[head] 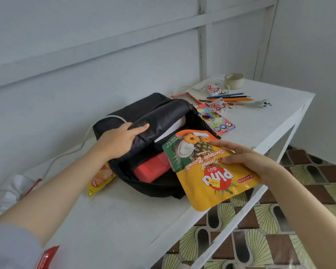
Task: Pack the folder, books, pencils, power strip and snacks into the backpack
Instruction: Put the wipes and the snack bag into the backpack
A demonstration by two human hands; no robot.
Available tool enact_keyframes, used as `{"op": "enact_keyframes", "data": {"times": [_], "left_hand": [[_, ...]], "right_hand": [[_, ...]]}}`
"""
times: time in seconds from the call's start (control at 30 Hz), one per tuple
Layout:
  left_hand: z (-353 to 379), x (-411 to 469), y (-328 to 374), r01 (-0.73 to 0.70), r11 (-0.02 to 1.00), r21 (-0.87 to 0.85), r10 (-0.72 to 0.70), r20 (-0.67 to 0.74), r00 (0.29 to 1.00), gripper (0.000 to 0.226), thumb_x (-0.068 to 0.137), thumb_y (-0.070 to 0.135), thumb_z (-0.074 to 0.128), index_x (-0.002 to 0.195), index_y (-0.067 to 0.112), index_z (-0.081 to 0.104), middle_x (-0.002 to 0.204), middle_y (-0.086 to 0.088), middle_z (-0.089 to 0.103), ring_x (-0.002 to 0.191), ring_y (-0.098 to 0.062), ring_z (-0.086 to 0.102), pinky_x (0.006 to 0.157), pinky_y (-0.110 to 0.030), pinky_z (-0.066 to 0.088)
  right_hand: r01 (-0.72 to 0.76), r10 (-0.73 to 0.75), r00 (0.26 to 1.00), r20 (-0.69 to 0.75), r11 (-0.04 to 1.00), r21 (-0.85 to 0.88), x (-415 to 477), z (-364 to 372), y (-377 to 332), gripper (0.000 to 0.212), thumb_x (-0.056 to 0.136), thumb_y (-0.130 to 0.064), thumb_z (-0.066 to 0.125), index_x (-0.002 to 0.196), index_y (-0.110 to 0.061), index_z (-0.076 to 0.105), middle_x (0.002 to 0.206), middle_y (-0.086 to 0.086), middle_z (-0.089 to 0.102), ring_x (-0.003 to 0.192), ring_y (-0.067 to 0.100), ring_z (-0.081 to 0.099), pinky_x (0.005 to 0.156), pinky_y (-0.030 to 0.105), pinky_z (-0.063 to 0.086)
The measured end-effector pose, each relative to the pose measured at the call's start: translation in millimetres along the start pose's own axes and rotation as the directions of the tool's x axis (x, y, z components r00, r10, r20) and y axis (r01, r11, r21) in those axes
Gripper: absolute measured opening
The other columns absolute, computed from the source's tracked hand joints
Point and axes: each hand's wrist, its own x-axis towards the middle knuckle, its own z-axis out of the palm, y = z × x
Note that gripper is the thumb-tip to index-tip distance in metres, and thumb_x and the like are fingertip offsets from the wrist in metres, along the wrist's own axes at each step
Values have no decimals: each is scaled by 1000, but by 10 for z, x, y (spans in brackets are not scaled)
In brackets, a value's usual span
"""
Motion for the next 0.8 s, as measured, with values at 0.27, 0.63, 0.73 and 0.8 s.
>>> {"op": "enact_keyframes", "data": {"times": [0.27,0.63,0.73,0.8], "left_hand": [[-148,-20,100,17,989,148,-8,-61,998,75,92,41,50,143,46,-3,104,-15,46,77,-27,55,59,-32,43],[-687,94,90,53,975,215,27,-352,936,66,94,9,45,145,40,17,85,-10,29,56,-22,38,52,-33,39],[-698,114,101,64,975,212,19,-367,930,65,94,9,45,145,40,18,86,-10,28,58,-23,38,53,-32,37],[-707,121,86,62,975,213,21,-368,930,64,95,9,44,145,40,19,86,-10,28,57,-22,36,52,-32,36]], "right_hand": [[-13,30,996,86,980,-197,140,94,-263,44,85,-13,63,118,-42,60,110,4,68,85,27,71,59,31,57],[85,-51,990,131,961,-265,595,381,-719,42,88,-16,61,113,-49,58,112,-2,63,80,16,71,59,25,56],[60,-27,990,137,968,-242,839,481,-756,43,86,-17,63,116,-48,57,115,2,61,82,18,70,61,25,56],[47,-15,989,148,975,-219,1021,560,-770,44,87,-18,62,119,-47,55,118,5,60,83,18,68,63,24,56]]}}
